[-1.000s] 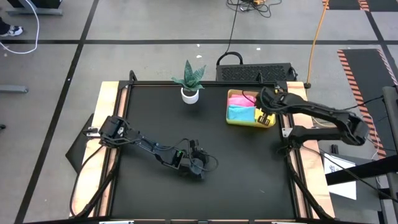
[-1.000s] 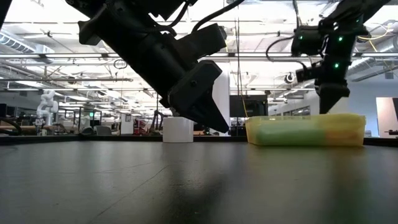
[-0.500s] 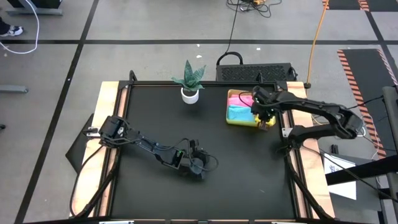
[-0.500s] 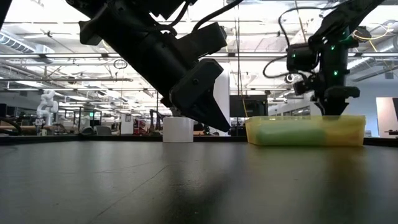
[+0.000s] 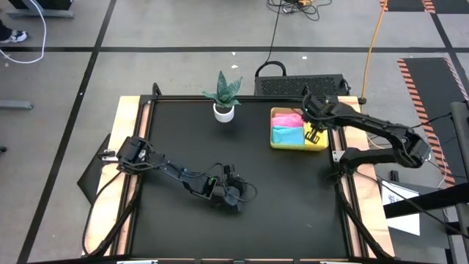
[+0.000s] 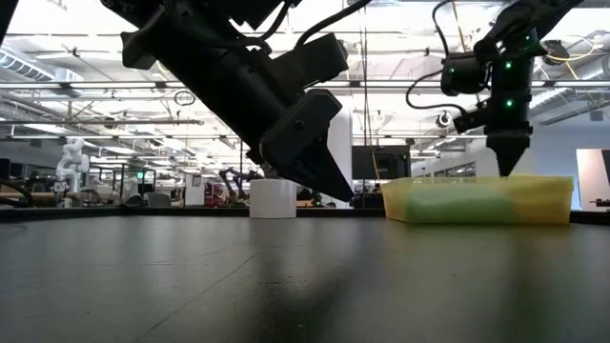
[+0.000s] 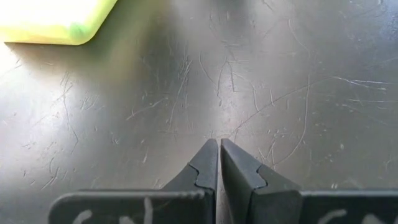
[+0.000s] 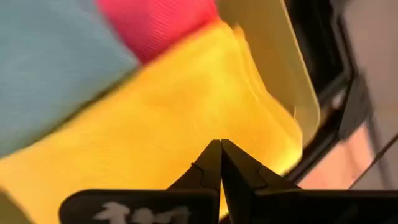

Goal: Fold microfiber towels
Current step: Put the folded yellow microfiber cloth into the yellow bin, then adjust the yellow bin, then return to Home Position

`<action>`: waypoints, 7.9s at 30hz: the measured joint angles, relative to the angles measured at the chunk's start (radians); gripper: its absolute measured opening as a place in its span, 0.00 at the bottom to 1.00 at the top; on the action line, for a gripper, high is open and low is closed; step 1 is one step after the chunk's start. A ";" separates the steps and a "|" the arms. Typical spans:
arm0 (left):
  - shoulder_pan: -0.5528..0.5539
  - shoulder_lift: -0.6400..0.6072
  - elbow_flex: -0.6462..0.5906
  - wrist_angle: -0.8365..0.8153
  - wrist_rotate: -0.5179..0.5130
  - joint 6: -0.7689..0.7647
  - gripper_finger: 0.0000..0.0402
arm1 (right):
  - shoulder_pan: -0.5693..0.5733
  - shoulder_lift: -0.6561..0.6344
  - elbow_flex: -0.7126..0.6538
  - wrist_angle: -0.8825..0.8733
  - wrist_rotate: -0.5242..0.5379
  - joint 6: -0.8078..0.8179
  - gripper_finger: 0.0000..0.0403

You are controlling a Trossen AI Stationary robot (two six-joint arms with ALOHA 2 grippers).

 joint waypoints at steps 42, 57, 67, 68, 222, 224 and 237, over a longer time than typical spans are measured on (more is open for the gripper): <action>0.006 0.000 0.000 0.004 0.002 0.007 0.06 | 0.148 -0.212 -0.045 0.103 -0.267 0.291 0.00; 0.005 0.000 0.000 0.003 0.002 0.006 0.06 | 0.370 0.076 -0.074 0.072 -0.258 0.443 0.00; 0.005 0.000 0.000 0.003 0.002 0.006 0.06 | 0.308 0.151 -0.073 0.186 -0.057 0.437 0.00; 0.005 0.000 0.000 0.003 0.002 0.006 0.06 | 0.303 0.151 -0.073 0.210 -0.043 0.424 0.00; 0.274 -1.990 -1.138 -0.043 0.451 0.285 0.05 | 0.689 -1.152 -0.763 0.937 -0.479 0.253 0.00; 0.274 -1.990 -1.138 -0.043 0.451 0.285 0.05 | 0.690 -1.152 -0.763 0.937 -0.479 0.253 0.00; 0.274 -1.990 -1.138 -0.042 0.451 0.285 0.05 | 0.690 -1.152 -0.763 0.937 -0.475 0.223 0.00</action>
